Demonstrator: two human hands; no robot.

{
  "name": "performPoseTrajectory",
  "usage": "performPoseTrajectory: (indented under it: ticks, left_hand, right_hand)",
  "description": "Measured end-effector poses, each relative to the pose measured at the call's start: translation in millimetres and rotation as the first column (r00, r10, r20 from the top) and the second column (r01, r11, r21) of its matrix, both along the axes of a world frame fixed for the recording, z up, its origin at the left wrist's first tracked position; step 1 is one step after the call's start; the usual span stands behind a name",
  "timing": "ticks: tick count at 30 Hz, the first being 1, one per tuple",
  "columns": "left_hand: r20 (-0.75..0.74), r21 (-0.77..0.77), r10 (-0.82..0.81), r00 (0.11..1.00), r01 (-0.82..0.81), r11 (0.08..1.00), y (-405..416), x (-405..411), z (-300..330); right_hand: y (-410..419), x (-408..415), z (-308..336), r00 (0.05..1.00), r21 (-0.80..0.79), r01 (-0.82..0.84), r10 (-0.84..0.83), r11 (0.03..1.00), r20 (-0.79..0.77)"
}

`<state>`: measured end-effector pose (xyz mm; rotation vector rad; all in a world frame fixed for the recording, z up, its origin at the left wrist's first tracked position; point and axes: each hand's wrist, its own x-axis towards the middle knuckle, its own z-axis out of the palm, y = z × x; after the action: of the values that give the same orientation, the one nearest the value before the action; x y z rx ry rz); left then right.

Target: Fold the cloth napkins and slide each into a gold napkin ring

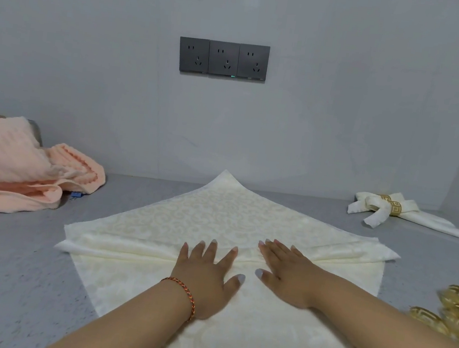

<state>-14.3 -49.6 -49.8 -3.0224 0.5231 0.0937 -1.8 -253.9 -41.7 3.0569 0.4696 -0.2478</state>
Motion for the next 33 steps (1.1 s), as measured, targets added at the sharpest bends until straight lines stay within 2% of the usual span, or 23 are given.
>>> performPoseTrajectory:
  ticks: [4, 7, 9, 11, 13, 18, 28, 30, 33]
  left_hand:
    - [-0.009, 0.011, 0.001, 1.000, -0.001, 1.000, 1, 3, -1]
    - [-0.009, 0.024, 0.007, 1.000, -0.007, 1.000, 0, 3, -1]
    - [0.003, 0.025, 0.007, 1.000, -0.007, 1.000, 0, 3, -1]
    - [-0.001, 0.003, 0.008, 1.000, -0.008, 1.000, 2, 3, 1]
    - [-0.044, -0.052, -0.002, 0.999, 0.000, 0.999, 5, 2, 6]
    - [-0.148, -0.129, -0.032, 0.989, 0.013, 0.992, 32, -4, 14]
    - [-0.113, -0.204, 0.012, 0.994, -0.035, 0.978, 72, -25, 29]
    - [-0.112, -0.218, 0.046, 0.993, -0.070, 0.973, 72, -12, 44]
    - [-0.167, -0.330, 0.090, 0.982, -0.142, 0.933, 77, 17, 60]
  right_hand:
    - [-3, 10, 5, 1.000, -0.030, 0.017, -0.017, 0.999, 0.024]
    - [10, 11, 12, 0.994, -0.040, 0.010, -0.005, 0.999, 0.113]
    - [31, 8, 12, 0.992, 0.101, -0.042, 0.030, 0.994, 0.119]
    - [49, 3, 4, 0.998, 0.275, -0.055, 0.048, 0.960, 0.032]
    - [54, -1, -4, 0.998, 0.324, -0.054, 0.059, 0.945, -0.006]
    - [49, -5, -4, 0.996, 0.254, -0.081, 0.088, 0.964, -0.014]
    - [53, -10, -3, 0.992, 0.163, -0.127, 0.124, 0.978, 0.030]
    - [55, -8, 0, 0.985, 0.144, -0.158, 0.145, 0.977, 0.092]
    - [63, -5, 13, 0.963, 0.112, -0.224, 0.202, 0.968, 0.180]
